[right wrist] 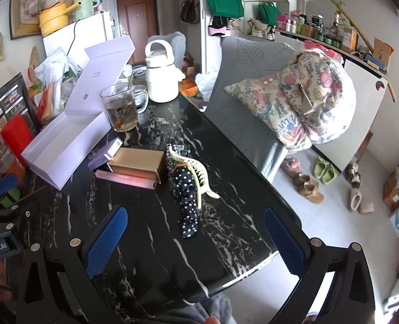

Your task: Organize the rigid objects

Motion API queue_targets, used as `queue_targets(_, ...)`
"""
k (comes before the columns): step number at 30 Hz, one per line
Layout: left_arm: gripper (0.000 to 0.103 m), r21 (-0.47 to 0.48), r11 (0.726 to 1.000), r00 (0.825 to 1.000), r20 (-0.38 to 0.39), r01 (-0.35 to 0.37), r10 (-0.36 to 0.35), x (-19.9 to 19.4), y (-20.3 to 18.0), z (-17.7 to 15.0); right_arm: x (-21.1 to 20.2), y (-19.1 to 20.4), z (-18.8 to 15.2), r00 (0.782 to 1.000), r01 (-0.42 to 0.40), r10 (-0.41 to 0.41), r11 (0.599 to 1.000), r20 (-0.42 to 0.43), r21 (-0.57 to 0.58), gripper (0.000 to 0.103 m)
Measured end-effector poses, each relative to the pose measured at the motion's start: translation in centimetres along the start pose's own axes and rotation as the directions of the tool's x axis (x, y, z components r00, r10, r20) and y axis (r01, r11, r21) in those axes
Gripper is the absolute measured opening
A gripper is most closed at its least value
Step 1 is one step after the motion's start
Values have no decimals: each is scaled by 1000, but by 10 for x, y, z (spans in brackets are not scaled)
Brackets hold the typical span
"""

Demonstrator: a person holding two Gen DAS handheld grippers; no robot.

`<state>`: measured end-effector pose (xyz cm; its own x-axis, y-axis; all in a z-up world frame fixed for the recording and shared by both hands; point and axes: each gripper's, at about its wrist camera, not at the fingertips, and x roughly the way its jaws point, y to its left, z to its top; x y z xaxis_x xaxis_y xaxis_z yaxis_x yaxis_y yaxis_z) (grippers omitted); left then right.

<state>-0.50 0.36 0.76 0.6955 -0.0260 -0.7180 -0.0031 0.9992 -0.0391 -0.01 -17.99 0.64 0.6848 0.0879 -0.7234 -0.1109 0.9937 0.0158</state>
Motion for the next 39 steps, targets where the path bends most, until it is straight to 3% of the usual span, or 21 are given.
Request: queue_targets(39,103,-13,1000,1000,-13,-5,5,0,1,-7,-2,-1,-6,1000,-11,11,1000,-3,-1,103)
